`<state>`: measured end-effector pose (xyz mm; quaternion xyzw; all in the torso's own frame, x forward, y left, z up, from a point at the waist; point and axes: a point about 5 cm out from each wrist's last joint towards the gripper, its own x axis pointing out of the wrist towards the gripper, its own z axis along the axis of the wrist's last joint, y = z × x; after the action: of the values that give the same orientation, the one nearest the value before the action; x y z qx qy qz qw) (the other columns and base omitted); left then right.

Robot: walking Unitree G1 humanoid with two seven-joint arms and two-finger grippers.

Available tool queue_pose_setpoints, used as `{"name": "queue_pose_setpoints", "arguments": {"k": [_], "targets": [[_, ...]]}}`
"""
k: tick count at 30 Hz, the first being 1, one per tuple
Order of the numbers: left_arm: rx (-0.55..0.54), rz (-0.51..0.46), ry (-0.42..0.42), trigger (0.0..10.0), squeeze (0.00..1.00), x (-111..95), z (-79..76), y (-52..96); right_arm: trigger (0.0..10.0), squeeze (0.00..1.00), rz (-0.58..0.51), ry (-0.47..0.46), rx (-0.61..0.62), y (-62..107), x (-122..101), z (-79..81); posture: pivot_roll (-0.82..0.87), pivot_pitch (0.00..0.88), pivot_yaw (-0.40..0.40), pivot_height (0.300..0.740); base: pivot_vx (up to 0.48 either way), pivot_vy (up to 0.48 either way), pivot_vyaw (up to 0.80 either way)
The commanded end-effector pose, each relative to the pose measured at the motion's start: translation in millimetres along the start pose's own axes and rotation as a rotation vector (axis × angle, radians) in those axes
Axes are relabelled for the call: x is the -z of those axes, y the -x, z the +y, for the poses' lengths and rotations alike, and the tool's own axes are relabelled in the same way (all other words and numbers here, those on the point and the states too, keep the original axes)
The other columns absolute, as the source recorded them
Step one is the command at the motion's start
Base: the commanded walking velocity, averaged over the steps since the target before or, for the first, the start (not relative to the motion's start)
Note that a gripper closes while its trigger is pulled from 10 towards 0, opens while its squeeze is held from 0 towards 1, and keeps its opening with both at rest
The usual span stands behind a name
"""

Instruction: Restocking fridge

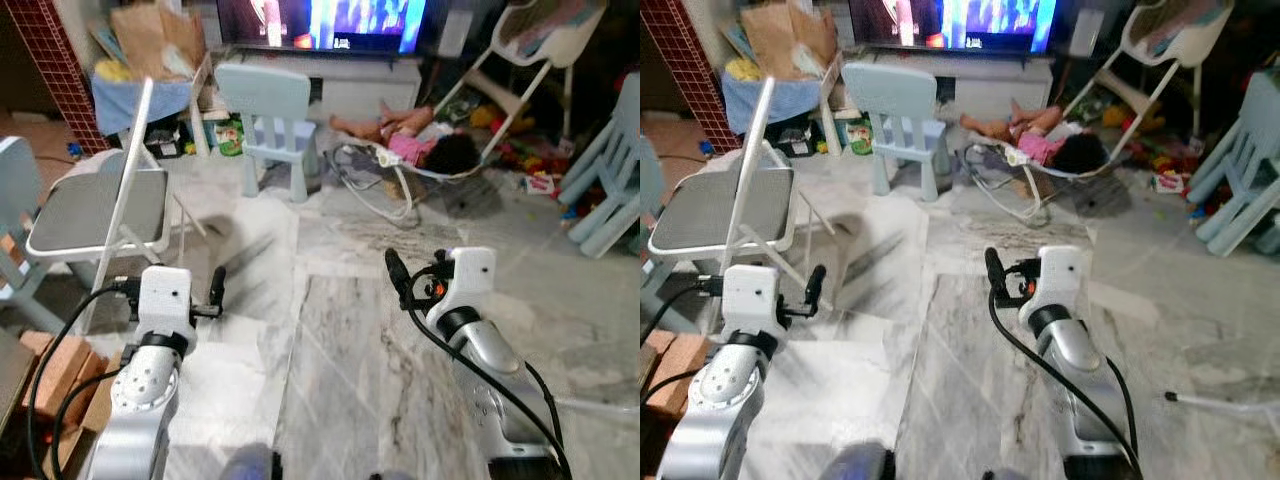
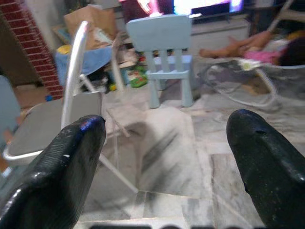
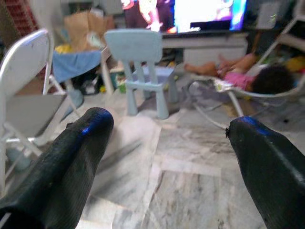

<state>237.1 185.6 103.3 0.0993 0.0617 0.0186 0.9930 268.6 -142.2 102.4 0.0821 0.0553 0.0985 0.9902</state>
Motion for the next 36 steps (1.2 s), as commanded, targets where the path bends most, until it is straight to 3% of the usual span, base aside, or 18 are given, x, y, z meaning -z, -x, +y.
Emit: {"name": "queue_pose_setpoints", "arguments": {"k": [1, 15, 20, 30, 36], "targets": [[-0.027, 0.023, -0.006, 10.0, 0.00, 4, 3.7, 3.2, 10.0, 0.00, -0.004, -0.004, -0.009, -0.1, -1, 1.0, 0.06, 0.000, -0.022, 0.740, 0.000, 0.000, 0.80], [-0.071, 0.017, 0.004, 10.0, 0.00, -1, 10.4, -1.7, 10.0, 0.00, -0.013, -0.013, -0.033, -6.8, -5, 5.1, 0.08, 0.000, -0.038, 0.740, 0.000, 0.000, 0.80], [-0.083, 0.029, 0.002, 10.0, 0.00, 1, 10.0, 0.6, 10.0, 0.00, -0.008, -0.023, -0.039, -6.5, -3, 5.8, 0.08, 0.000, -0.042, 0.740, 0.000, 0.387, 0.80], [-0.075, 0.016, -0.002, 10.0, 0.00, 0, 7.4, 2.6, 10.0, 0.00, -0.010, -0.016, 0.002, -10.5, -4, -0.9, 0.09, 0.000, -0.057, 0.740, 0.000, 0.480, 0.00], [-0.089, 0.001, -0.002, 10.0, 0.00, -2, 13.8, 0.6, 10.0, 0.00, 0.000, -0.021, 0.014, -13.3, -4, -2.8, 0.10, 0.000, -0.064, 0.740, 0.000, 0.480, 0.00]]}}
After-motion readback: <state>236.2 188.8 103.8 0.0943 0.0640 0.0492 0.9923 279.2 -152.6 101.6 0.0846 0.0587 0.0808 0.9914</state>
